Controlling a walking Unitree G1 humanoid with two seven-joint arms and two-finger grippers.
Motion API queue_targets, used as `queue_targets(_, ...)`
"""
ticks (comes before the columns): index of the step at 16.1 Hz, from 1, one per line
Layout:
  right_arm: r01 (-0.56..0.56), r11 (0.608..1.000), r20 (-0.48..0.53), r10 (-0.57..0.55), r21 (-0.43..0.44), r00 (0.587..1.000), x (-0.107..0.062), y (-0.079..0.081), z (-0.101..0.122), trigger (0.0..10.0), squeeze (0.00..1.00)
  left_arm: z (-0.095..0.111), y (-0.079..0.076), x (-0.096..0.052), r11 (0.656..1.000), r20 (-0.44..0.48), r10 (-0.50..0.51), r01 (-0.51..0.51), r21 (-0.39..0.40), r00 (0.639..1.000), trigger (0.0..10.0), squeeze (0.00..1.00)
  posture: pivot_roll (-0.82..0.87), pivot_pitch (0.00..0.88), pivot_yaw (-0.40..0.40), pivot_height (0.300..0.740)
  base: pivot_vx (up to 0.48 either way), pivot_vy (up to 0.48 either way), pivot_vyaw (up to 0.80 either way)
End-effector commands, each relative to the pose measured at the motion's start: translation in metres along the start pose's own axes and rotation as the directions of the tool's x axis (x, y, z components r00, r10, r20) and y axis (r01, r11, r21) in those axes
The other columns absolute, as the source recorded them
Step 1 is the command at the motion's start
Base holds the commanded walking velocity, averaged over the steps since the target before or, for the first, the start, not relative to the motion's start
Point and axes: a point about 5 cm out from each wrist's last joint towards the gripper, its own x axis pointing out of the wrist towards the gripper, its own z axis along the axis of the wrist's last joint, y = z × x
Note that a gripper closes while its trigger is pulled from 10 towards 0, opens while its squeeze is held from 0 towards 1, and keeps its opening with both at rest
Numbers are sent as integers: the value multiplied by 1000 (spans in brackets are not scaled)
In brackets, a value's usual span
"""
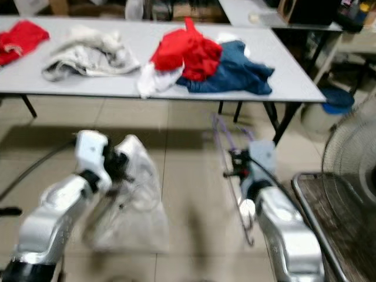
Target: Hang hanger
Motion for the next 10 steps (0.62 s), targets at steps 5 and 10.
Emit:
queue_targets(5, -114, 992, 32, 115, -51, 993, -4, 7, 11, 10000, 0, 27, 6, 2, 999, 96, -3, -1, 34, 995, 10000, 0, -62, 43, -27, 740, 316, 0, -769)
queue_targets(10, -185, 977, 44, 191, -108, 981, -7, 9, 20, 10000, 0, 49, 11, 9, 999, 171, 11, -19, 46, 985, 10000, 0, -79, 27, -37, 740, 317, 0, 0)
